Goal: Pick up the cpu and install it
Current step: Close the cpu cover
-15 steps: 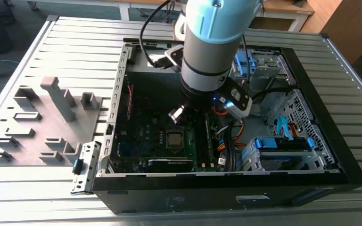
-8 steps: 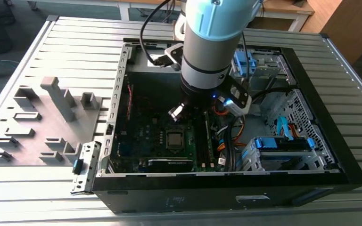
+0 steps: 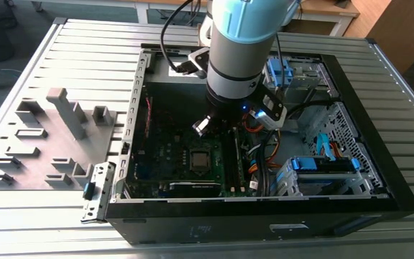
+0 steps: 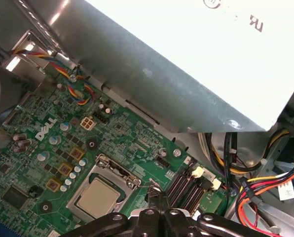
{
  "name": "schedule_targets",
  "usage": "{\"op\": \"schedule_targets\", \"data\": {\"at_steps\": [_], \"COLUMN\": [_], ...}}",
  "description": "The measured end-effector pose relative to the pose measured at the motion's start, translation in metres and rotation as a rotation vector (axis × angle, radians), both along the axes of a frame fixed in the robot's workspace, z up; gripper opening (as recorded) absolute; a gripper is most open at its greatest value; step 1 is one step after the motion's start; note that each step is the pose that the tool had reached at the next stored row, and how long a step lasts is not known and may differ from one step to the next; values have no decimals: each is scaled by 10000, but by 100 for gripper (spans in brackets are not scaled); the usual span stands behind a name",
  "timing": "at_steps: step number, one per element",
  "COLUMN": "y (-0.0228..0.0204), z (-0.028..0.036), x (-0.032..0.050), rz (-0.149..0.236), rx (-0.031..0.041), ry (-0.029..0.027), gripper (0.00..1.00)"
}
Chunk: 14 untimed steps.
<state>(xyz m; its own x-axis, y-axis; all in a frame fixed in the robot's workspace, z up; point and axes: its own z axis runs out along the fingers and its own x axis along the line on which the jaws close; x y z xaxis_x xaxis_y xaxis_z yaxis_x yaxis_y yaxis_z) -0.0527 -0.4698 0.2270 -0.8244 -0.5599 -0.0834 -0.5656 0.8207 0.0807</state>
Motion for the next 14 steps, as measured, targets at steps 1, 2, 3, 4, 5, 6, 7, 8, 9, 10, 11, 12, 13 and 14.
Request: {"op": "schedule_targets", "data": {"at_steps": [1,2,3,4,5,6,7,8,9,10,11,12,13,14], "y": [2,4,6,7,9,11,13,15,15,15,15,16,17,17], "z": [0,0,0,0,0,0,0,0,0,0,-1,-1,-1,-1], "x": [0,0,-1,0,0,0,0,0,0,0,0,0,0,0], "rz": [0,0,-1,0,-1,-1,-1,-1,-1,-1,-1,-1,-1,-1], "rx": [0,0,-1,-1,-1,0,-1,-1,-1,-1,-1,0,0,-1], "ry": [0,0,1,0,0,0,0,0,1,1,1,1,0,0], "gripper": [11,11,11,11,11,11,11,11,11,11,11,11,11,11]}}
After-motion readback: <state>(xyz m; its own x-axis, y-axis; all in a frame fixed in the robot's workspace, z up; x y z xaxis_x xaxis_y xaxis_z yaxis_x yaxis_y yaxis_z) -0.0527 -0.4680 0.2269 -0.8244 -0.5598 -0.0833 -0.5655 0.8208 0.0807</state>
